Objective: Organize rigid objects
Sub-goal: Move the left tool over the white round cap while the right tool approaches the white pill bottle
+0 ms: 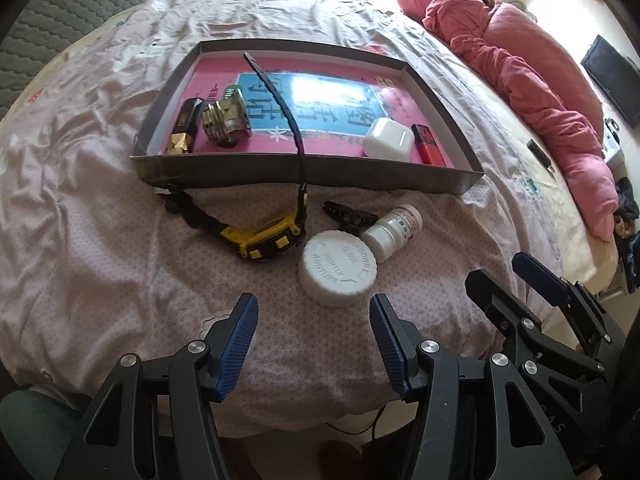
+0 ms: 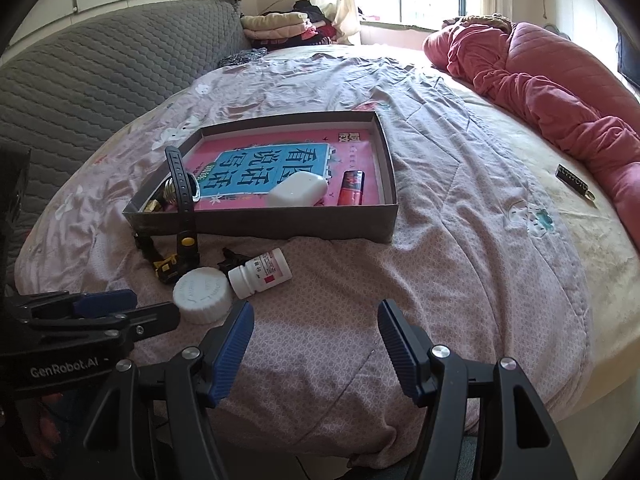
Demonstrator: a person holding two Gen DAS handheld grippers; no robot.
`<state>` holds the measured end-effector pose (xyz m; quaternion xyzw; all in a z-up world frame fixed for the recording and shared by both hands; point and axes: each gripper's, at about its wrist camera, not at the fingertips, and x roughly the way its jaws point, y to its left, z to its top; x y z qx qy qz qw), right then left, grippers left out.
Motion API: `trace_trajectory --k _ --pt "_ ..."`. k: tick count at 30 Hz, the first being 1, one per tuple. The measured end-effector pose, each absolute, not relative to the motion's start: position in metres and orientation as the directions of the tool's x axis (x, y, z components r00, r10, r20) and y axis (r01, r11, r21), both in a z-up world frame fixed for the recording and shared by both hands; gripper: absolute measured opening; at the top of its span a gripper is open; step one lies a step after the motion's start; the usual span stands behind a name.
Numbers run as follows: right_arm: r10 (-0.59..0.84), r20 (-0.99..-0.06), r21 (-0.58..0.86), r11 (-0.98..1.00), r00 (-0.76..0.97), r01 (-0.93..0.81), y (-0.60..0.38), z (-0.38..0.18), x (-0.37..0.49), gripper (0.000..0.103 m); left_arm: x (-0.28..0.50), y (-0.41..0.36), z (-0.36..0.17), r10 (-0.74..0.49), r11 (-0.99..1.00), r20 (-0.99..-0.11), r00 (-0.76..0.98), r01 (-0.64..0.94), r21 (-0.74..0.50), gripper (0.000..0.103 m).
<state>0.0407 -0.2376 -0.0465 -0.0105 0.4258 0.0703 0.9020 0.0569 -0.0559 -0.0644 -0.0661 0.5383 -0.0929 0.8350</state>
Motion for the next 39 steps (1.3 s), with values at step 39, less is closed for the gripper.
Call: trace_trajectory --k 39 --pt "0.191 -0.83 0.055 0.963 0.524 -0.264 -0.236 -0.067 0.083 0.064 0.099 -0.077 -0.096 -0.247 0.969 -0.9 0.359 0.094 -0.229 0.06"
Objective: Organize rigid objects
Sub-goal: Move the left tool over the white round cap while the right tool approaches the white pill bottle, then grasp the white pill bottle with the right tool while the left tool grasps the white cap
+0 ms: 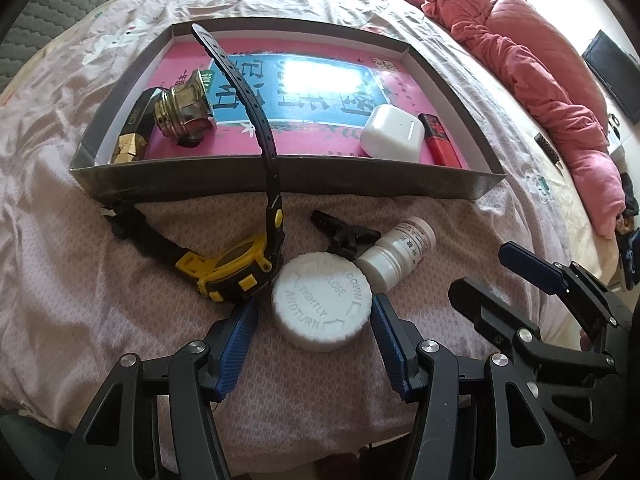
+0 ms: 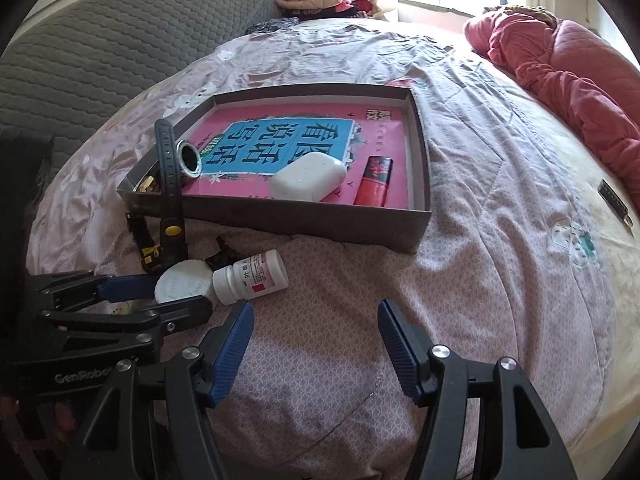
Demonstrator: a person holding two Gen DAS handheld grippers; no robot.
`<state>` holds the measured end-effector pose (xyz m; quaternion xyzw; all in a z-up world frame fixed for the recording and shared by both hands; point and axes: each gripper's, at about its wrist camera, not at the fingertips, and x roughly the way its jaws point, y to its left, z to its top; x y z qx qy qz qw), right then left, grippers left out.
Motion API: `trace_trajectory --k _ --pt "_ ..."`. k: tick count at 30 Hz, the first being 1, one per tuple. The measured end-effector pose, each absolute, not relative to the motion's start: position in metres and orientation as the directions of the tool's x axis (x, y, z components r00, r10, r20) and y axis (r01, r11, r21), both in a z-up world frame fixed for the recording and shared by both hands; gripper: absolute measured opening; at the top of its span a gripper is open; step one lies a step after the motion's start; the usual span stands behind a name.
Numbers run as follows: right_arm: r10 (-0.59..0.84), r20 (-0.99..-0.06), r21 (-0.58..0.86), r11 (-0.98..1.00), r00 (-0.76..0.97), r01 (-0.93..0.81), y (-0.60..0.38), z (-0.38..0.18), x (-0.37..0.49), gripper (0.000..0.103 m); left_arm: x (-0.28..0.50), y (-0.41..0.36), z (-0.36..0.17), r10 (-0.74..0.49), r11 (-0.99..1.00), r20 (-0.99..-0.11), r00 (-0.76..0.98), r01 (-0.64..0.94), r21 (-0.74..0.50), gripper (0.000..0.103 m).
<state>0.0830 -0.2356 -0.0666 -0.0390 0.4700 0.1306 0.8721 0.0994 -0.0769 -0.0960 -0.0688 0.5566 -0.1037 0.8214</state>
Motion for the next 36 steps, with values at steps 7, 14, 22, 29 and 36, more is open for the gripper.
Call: trace_trajectory --k 7,14,22,29,36 --pt "0.211 -0.836 0.067 0.955 0.507 -0.288 -0.232 -0.07 0.088 0.064 0.107 -0.076 -0.105 -0.27 0.963 -0.897 0.351 0.097 -0.252 0.06" --pt "0.254 -0.831 0.101 0.944 0.495 -0.314 -0.226 -0.073 0.093 0.064 0.11 -0.066 -0.107 -0.316 0.949 -0.888 0.333 0.118 -0.293 0.054" --pt "0.281 -0.827 0.121 0.935 0.487 -0.334 -0.218 -0.078 0.098 0.064 0.114 -0.049 -0.108 -0.388 0.922 -0.869 0.308 0.137 -0.363 0.052" --pt "0.31 -0.831 0.14 0.92 0.462 -0.365 -0.215 -0.082 0.1 0.064 0.117 -0.046 -0.108 -0.401 0.915 -0.871 0.284 0.181 -0.362 0.052" --pt "0.351 -0.837 0.166 0.894 0.419 -0.416 -0.208 -0.085 0.108 0.064 0.119 -0.036 -0.109 -0.422 0.903 -0.866 0.267 0.212 -0.374 0.052"
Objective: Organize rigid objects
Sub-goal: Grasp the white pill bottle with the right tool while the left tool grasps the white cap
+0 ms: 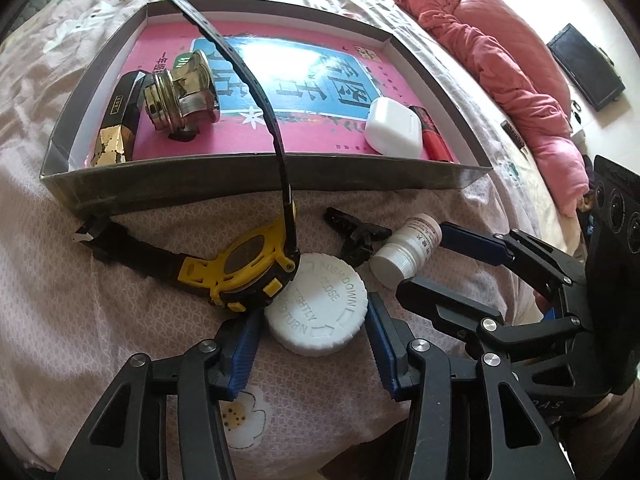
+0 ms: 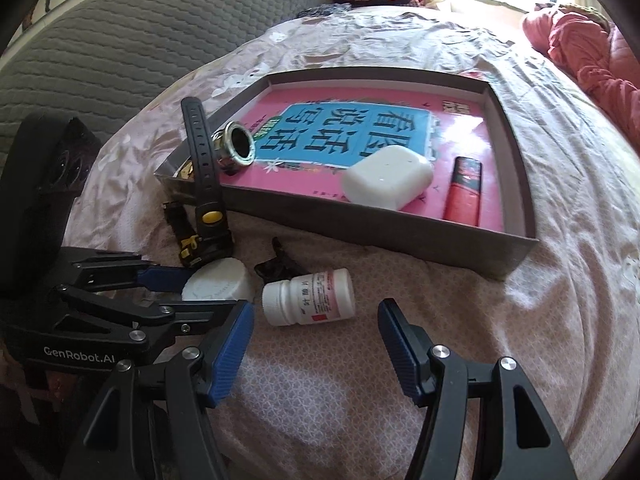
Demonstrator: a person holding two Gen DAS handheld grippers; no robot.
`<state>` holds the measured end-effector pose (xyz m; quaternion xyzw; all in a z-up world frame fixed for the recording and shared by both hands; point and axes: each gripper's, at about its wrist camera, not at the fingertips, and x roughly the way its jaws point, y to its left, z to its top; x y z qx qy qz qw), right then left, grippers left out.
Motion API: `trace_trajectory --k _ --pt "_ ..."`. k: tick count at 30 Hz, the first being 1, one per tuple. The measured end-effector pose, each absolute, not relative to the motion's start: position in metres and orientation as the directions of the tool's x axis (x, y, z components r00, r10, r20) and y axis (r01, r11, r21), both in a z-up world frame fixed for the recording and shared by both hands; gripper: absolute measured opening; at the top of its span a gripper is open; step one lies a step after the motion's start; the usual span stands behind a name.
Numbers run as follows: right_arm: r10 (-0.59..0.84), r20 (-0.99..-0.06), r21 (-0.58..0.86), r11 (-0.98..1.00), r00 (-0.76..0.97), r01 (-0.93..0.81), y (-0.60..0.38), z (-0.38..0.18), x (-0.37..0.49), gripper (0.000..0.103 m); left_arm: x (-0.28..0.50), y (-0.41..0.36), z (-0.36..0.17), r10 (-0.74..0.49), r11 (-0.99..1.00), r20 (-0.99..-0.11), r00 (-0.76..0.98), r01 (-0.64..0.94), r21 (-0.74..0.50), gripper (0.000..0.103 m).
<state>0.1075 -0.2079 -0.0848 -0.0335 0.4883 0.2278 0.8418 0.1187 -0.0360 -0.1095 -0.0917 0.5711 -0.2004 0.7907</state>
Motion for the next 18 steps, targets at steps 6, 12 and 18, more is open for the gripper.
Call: trace_trajectory --k 6,12,18 --pt "0.35 -0.845 0.183 0.9 0.404 -0.396 -0.21 -0.089 0.12 0.064 0.122 -0.032 -0.111 -0.431 0.899 -0.863 0.264 0.206 -0.386 0.053" --pt "0.276 -0.863 0.077 0.9 0.424 -0.43 -0.196 -0.095 0.121 0.064 0.12 -0.031 -0.11 -0.437 0.893 -0.861 0.26 0.237 -0.382 0.053" --pt "0.264 -0.839 0.046 0.906 0.477 -0.42 -0.195 -0.093 0.119 0.054 0.121 -0.033 -0.11 -0.427 0.898 -0.866 0.26 0.232 -0.373 0.053"
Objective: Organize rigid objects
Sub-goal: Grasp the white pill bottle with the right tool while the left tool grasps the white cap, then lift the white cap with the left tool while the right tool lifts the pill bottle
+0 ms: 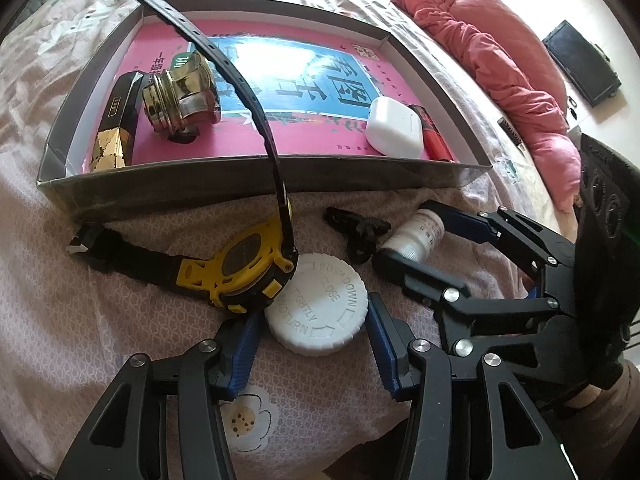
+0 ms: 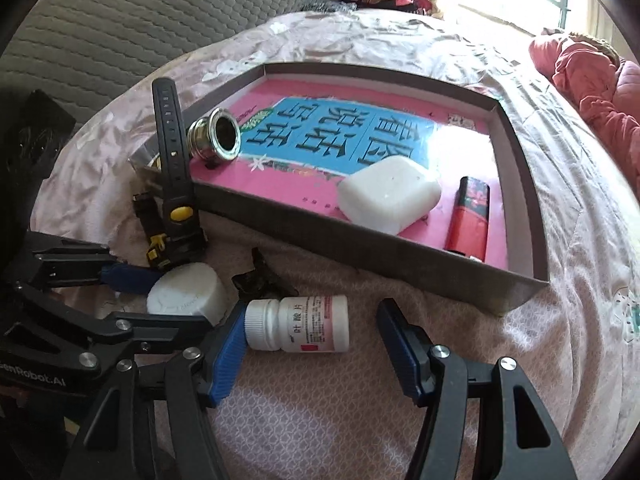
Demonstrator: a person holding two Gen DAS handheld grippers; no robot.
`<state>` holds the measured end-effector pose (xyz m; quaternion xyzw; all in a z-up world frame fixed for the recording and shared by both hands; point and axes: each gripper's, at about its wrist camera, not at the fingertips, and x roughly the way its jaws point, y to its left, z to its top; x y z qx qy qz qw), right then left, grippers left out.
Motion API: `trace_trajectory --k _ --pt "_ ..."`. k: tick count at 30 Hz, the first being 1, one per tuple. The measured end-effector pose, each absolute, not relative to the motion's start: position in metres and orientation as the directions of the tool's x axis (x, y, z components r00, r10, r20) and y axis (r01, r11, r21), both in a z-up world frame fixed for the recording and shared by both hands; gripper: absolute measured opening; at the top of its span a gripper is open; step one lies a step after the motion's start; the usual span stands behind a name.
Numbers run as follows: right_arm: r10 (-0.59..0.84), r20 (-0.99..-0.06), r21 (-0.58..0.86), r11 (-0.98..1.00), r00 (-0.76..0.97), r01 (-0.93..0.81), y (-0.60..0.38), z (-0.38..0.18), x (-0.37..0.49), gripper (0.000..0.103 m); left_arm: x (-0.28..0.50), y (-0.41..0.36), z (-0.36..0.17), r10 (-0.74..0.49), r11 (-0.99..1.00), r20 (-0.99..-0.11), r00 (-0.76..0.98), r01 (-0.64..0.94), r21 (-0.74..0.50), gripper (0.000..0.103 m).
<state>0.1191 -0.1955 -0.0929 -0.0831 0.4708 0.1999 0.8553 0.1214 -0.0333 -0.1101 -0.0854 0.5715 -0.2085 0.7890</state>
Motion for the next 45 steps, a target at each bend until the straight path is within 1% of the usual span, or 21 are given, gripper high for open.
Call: trace_trajectory --k 1,2,10,17,24,27,45 --pt "0.267 -0.836 0.052 0.908 0.479 -0.415 -0.196 -0.092 0.119 0.049 0.122 -0.034 -0.11 -0.423 0.9 -0.867 0.262 0.229 -0.37 0.053" --pt "0.268 -0.834 0.058 0.912 0.483 -0.407 -0.198 -0.092 0.119 0.048 0.122 -0.035 -0.11 -0.42 0.903 -0.868 0.264 0.222 -0.369 0.053" --pt "0.308 -0.813 0.133 0.924 0.494 -0.358 -0.214 -0.086 0.113 0.047 0.122 -0.046 -0.109 -0.377 0.923 -0.883 0.279 0.197 -0.332 0.052" --pt "0.304 -0.797 0.156 0.939 0.522 -0.307 -0.224 -0.077 0.104 0.047 0.121 -0.053 -0.108 -0.342 0.939 -0.889 0.304 0.158 -0.306 0.051" --pt "0.267 -0.775 0.151 0.959 0.574 -0.241 -0.236 -0.063 0.097 0.046 0.118 -0.05 -0.102 -0.367 0.93 -0.874 0.319 0.143 -0.338 0.051" --pt "0.272 -0.763 0.167 0.959 0.586 -0.228 -0.24 -0.057 0.096 0.046 0.113 -0.048 -0.097 -0.372 0.928 -0.869 0.327 0.141 -0.345 0.051" --pt "0.278 -0.712 0.16 0.959 0.645 -0.236 -0.239 -0.025 0.088 0.046 0.097 -0.049 -0.049 -0.393 0.92 -0.827 0.402 0.175 -0.352 0.051"
